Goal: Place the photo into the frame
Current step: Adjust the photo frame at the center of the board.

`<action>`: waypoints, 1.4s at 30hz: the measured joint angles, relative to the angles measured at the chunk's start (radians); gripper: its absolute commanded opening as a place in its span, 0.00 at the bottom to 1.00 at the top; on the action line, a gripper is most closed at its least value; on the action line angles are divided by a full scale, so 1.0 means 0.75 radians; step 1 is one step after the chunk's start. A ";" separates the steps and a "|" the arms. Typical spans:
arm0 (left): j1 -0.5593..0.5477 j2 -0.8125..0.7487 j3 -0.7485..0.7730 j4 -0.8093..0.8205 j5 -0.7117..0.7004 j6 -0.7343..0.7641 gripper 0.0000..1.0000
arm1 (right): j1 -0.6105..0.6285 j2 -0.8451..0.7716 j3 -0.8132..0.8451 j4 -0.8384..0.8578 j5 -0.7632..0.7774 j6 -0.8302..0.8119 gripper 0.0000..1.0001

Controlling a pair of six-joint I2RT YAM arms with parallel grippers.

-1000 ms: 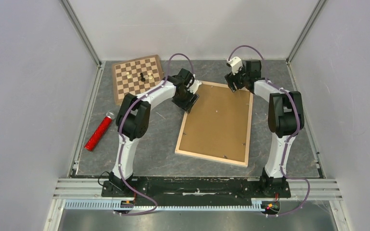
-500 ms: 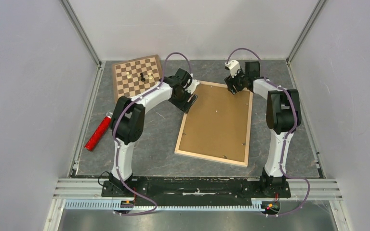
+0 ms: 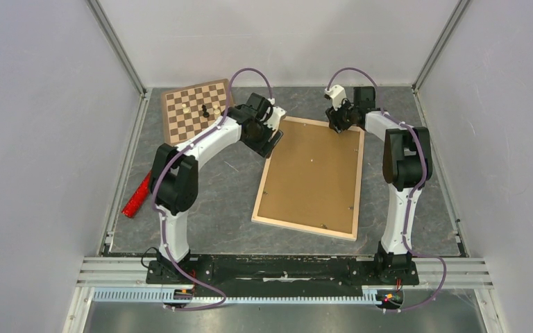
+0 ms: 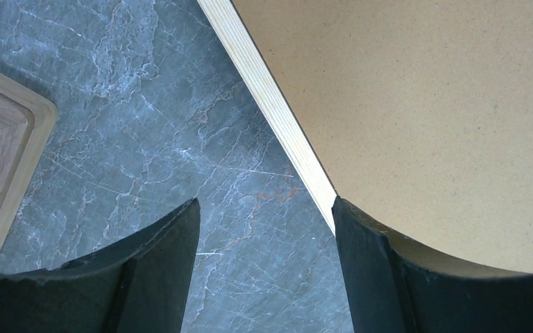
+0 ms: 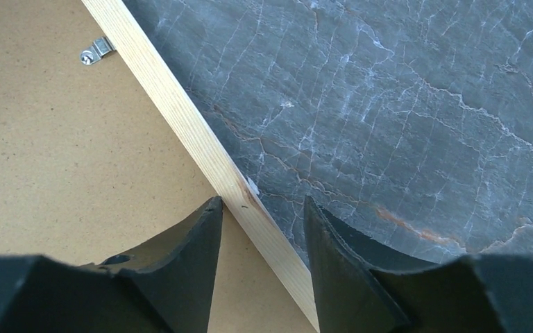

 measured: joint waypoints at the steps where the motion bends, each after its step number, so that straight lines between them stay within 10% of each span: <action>1: 0.000 -0.001 -0.002 -0.002 -0.001 0.001 0.76 | 0.000 0.001 0.001 -0.003 -0.001 -0.002 0.47; 29: -0.067 -0.110 -0.159 -0.018 0.070 0.014 0.75 | -0.084 0.071 0.117 -0.089 -0.034 0.104 0.16; 42: -0.190 -0.148 -0.196 -0.025 0.052 0.038 0.74 | -0.232 -0.201 -0.299 0.066 0.182 0.363 0.08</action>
